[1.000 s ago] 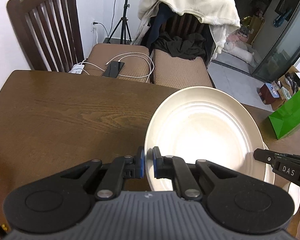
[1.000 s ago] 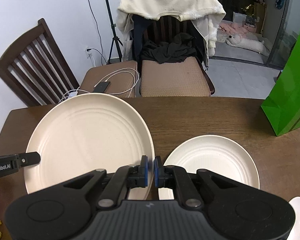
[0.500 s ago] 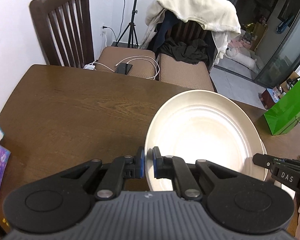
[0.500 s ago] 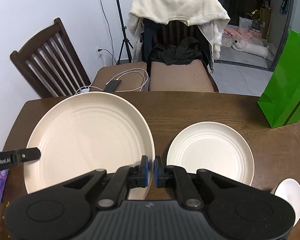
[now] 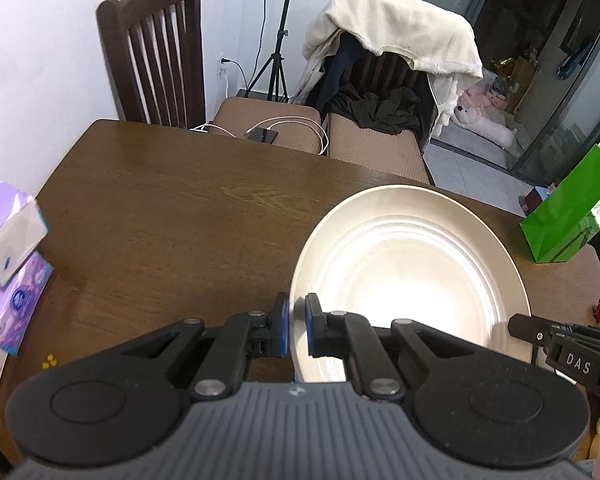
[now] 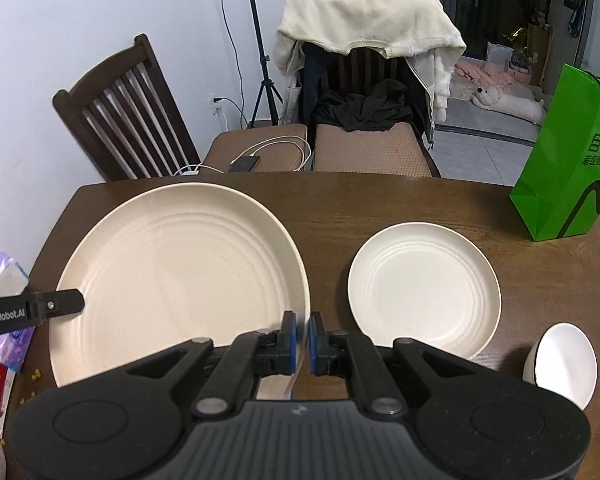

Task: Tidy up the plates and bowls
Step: 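Lift the cream plate with both grippers and pull it back from the other plate, then carry the held cream plate with both grippers past the bowls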

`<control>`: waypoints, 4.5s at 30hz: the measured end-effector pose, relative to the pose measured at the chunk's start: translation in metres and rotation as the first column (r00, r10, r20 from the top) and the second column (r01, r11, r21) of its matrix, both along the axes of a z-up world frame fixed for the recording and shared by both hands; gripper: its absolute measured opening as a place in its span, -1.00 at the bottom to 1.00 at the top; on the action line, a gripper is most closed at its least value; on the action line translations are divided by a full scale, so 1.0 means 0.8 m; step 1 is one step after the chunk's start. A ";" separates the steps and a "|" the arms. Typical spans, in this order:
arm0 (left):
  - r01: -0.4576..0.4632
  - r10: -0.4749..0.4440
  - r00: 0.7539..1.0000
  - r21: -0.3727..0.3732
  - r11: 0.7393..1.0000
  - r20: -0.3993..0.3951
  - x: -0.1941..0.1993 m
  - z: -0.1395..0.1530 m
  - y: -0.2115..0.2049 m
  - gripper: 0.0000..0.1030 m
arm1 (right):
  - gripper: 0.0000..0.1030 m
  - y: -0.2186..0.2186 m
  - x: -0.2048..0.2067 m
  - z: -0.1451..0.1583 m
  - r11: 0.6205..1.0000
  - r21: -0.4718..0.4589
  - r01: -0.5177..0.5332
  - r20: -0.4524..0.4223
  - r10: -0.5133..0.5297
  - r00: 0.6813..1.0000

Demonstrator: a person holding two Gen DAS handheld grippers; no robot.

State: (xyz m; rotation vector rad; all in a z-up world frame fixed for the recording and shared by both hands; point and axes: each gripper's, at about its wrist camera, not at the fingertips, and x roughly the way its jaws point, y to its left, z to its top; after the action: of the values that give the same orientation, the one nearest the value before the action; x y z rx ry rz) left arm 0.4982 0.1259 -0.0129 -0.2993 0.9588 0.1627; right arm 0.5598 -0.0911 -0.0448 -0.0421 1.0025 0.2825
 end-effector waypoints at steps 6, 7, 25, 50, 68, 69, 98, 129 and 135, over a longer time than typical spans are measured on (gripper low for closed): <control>-0.011 0.011 1.000 -0.007 1.000 0.008 -0.037 0.009 0.000 -0.83 | -0.88 -0.001 -0.029 0.010 1.000 -0.003 -0.014 0.006 0.014 1.000; -0.011 0.012 1.000 -0.007 1.000 0.010 -0.042 0.010 -0.001 -0.83 | -0.88 -0.002 -0.034 0.011 1.000 -0.004 -0.016 0.006 0.016 1.000; -0.047 0.048 0.998 -0.007 0.999 0.041 -0.150 0.042 -0.006 -0.83 | -0.88 -0.005 -0.133 0.040 0.999 0.006 -0.045 0.027 0.045 0.999; -0.047 0.049 0.996 -0.036 0.998 0.070 -0.266 0.060 -0.024 -0.83 | -0.86 -0.028 -0.252 0.043 0.999 0.012 -0.050 0.012 0.050 0.999; -0.006 0.010 0.996 -0.048 0.999 0.088 -0.304 0.060 -0.040 -0.83 | -0.85 -0.051 -0.299 0.044 0.999 0.018 -0.027 0.023 0.026 0.999; -0.003 0.007 0.996 -0.052 0.999 0.088 -0.305 0.060 -0.041 -0.83 | -0.85 -0.052 -0.299 0.043 1.000 0.018 -0.022 0.025 0.022 0.999; 0.165 -0.159 0.985 -0.078 0.983 0.069 -0.281 0.028 -0.131 -0.83 | -0.84 -0.147 -0.319 0.017 0.992 -0.025 0.123 0.021 -0.123 0.992; 0.338 -0.340 0.940 -0.105 0.935 -0.009 -0.232 -0.035 -0.206 -0.83 | -0.84 -0.227 -0.315 -0.034 0.963 -0.088 0.253 -0.024 -0.256 0.966; 0.349 -0.352 0.936 -0.109 0.931 -0.019 -0.230 -0.045 -0.210 -0.83 | -0.84 -0.231 -0.315 -0.043 0.960 -0.099 0.261 -0.035 -0.266 0.963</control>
State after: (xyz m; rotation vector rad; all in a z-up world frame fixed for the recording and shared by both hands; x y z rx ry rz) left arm 0.3140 -0.0421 -0.0492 -0.2159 1.0448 -0.2110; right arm 0.3080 -0.2758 -0.0792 0.0134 1.0555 -0.0078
